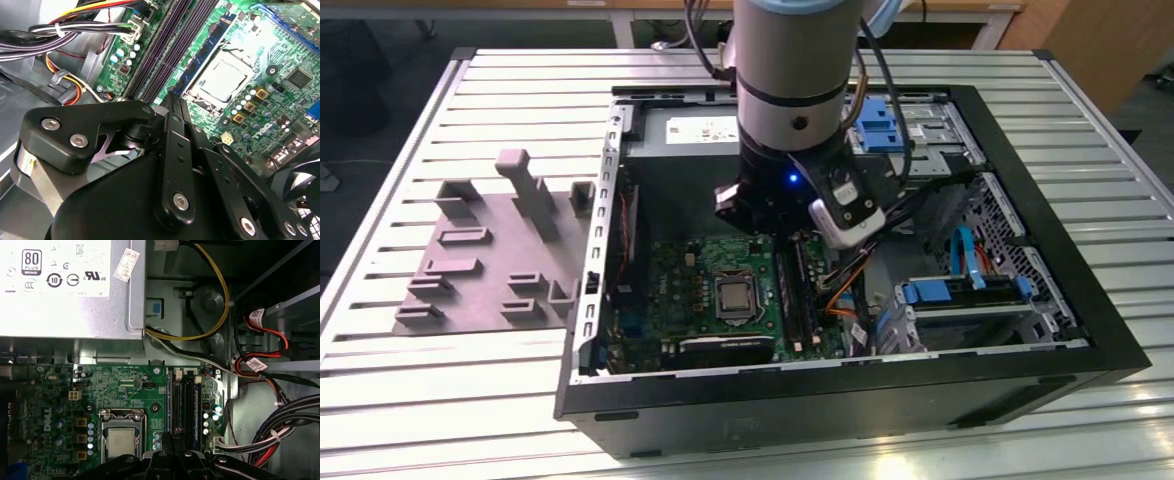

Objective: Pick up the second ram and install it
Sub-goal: 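Insert the second ram into the second slot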

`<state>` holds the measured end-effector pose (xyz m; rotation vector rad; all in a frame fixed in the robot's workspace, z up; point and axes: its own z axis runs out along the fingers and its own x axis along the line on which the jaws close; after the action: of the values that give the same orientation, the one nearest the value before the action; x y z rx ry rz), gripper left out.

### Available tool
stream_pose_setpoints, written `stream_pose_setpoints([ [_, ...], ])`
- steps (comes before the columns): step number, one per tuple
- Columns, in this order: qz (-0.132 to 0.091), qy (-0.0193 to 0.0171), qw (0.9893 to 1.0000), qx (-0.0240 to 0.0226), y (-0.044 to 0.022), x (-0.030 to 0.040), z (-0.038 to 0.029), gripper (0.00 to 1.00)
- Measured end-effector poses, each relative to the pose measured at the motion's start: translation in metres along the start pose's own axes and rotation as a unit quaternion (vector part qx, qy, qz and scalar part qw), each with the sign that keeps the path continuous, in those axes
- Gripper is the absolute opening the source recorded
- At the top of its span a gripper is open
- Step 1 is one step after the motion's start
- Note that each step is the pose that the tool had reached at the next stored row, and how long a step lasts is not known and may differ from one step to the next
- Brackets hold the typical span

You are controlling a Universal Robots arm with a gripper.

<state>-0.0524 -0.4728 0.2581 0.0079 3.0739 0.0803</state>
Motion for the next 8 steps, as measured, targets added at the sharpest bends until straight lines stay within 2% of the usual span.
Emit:
stream_pose_setpoints([
  [8,0.001,0.0,1.0,0.0002,-0.0004,0.0002,0.0058,0.12],
])
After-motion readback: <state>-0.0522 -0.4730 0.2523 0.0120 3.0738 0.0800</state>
